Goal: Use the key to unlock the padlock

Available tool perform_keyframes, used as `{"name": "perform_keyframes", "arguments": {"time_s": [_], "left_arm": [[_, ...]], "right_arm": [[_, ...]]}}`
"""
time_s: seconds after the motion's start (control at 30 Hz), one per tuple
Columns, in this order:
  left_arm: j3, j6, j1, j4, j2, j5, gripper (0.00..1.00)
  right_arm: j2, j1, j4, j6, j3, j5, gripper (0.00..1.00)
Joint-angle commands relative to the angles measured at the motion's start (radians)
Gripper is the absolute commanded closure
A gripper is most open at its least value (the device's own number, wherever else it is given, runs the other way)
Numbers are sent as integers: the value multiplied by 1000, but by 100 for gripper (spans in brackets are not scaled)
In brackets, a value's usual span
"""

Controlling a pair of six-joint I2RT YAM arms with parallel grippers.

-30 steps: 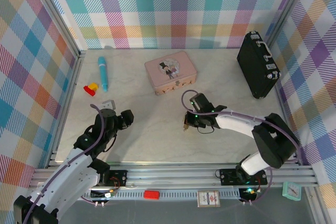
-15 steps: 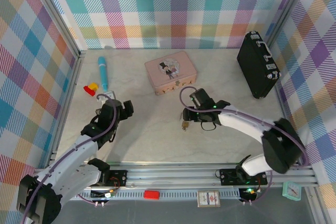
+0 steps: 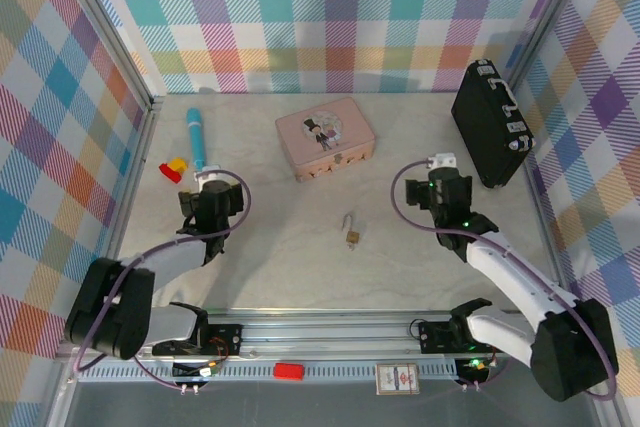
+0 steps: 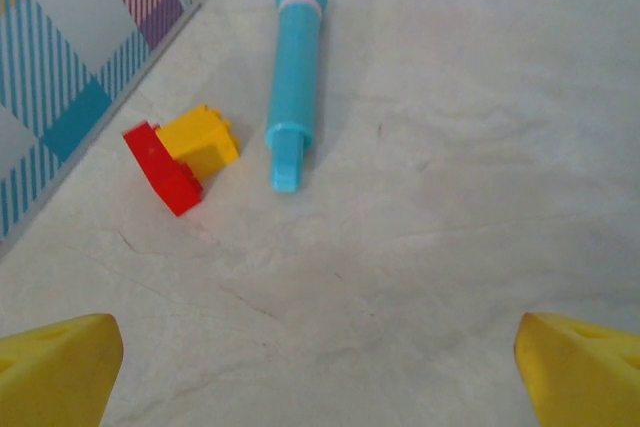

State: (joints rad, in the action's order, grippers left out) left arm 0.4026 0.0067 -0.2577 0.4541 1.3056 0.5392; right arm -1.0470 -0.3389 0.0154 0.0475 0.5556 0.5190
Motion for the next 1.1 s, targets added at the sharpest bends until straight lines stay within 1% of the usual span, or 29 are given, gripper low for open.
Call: {"name": "perform_keyframes", "arguments": {"time_s": [0.0,0.07,0.13,0.17,0.2,0.23,0.27,0.33,0.4,0.47,0.5,0.57,0.7,0.73,0.8,0.83,1.07], "left_arm": [[-63,87,21,291,33,-126,0],[-64,113,34,341,61,-165,0],[-77,111,50,429,107,-211,0],[-85,98,71,490,157,-270,0],[-88,105,84,563,213,-297,0],[-90,90,93,578,237,-299,0],[-88,74,108,560,239,-317,0],[-72,94,115,584,281,-363,0],[-35,75,129,479,263,-385,0],[-8,55,148,445,273,-392,0],[8,33,158,407,271,-379,0],[12,19,176,401,274,-391,0],[11,19,176,403,274,-392,0],[10,19,176,404,274,-391,0],[11,19,176,405,274,-391,0],[12,18,176,402,273,-392,0],[10,19,176,403,273,-391,0]], "right_arm": [[-7,71,-265,-61,-123,-39,1],[-36,133,-385,-48,-186,-114,1],[-77,179,-471,-38,-215,-153,1],[-101,196,-530,-48,-231,-183,0],[-129,212,-589,-54,-241,-215,0],[-156,226,-628,-57,-243,-250,0],[-179,236,-680,-65,-246,-286,0],[-224,250,-750,-90,-245,-362,1],[-260,268,-821,-97,-249,-428,1],[-293,304,-836,-79,-242,-522,1],[-326,310,-883,-73,-248,-545,1],[-380,313,-948,-68,-253,-550,1],[-497,311,-977,-63,-199,-536,1],[-480,314,-833,-53,-141,-518,1],[-494,339,-846,-33,-138,-545,1],[-488,339,-820,-36,-135,-546,1],[-486,339,-836,-33,-141,-534,1]]}}
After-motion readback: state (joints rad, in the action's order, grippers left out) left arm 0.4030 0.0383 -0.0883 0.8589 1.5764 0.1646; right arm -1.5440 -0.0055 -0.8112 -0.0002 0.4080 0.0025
